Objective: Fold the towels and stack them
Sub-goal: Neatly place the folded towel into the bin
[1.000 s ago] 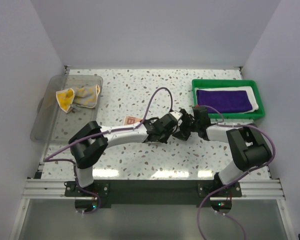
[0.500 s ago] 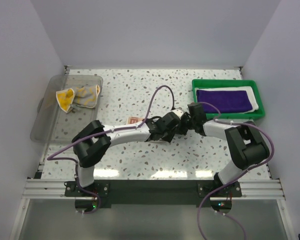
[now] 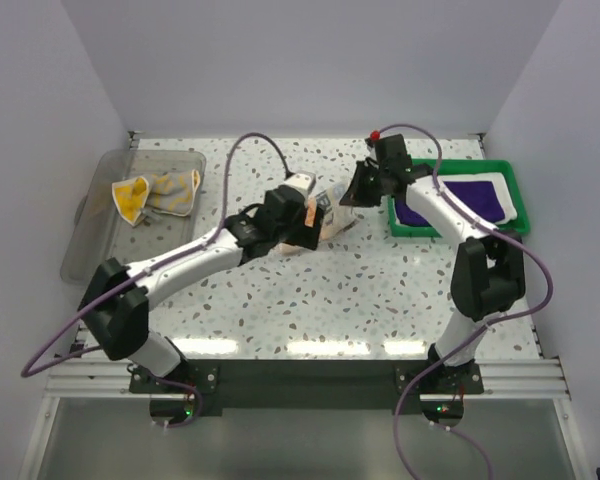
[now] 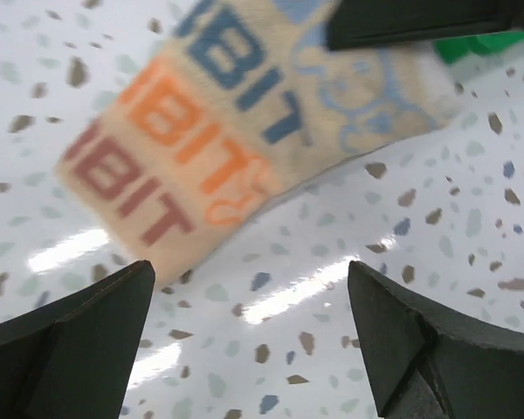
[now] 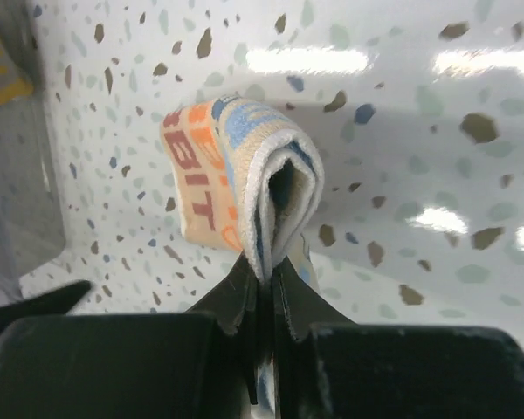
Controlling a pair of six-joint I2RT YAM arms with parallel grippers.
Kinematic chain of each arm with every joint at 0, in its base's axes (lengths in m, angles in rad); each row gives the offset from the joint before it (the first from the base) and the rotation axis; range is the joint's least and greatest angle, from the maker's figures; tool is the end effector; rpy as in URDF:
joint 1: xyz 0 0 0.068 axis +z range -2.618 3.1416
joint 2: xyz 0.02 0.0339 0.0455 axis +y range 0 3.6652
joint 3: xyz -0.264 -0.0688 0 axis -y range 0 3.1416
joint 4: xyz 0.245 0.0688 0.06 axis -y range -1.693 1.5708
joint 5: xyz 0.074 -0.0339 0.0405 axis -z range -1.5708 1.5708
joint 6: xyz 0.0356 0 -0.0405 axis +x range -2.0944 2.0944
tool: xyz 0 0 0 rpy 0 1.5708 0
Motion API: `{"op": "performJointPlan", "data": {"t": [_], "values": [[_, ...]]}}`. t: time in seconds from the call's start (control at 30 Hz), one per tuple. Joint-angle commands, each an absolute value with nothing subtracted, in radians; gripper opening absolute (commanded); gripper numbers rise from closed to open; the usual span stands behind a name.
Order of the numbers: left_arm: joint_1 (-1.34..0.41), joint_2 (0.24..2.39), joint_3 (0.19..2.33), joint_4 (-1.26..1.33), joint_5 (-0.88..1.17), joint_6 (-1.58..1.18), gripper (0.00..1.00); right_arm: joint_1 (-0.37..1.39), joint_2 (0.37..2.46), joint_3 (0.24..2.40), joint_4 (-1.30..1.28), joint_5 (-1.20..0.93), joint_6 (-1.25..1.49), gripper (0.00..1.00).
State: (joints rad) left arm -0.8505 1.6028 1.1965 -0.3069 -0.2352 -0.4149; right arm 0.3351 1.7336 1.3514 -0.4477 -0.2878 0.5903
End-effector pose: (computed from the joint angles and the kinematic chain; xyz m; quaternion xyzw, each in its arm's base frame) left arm 0.2433 -0.2646 0.2646 0.1475 0.8924 -0.1581 0.3961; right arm 0.3607 0.1363 0.2585 0.0659 0.9216 0.2795 0.2609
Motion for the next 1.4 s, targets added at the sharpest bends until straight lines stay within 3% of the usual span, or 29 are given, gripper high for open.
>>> {"op": "performJointPlan", "data": {"t": [0.0, 0.23, 0.4, 0.73, 1.37], "values": [[-0.755, 1.470, 1.132, -0.331, -0.296, -0.347, 0.98, 0.260, 1.781, 1.541, -0.772, -0.176, 0.355, 0.00], [-0.601, 1.258, 0.976, -0.388, -0.403, -0.272, 1.00, 0.134, 1.917, 2.022, -1.136, -0.005, 0.100, 0.00], [-0.534, 1.166, 0.810, -0.335, -0.457, -0.252, 1.00, 0.097, 2.017, 2.210, -1.302, 0.104, -0.008, 0.00], [-0.531, 1.239, 0.742, -0.258, -0.496, -0.256, 1.00, 0.005, 1.994, 2.105, -1.183, 0.392, -0.139, 0.00], [-0.529, 1.255, 0.739, -0.264, -0.515, -0.256, 1.00, -0.051, 2.054, 2.004, -0.953, 0.568, -0.239, 0.00]]}}
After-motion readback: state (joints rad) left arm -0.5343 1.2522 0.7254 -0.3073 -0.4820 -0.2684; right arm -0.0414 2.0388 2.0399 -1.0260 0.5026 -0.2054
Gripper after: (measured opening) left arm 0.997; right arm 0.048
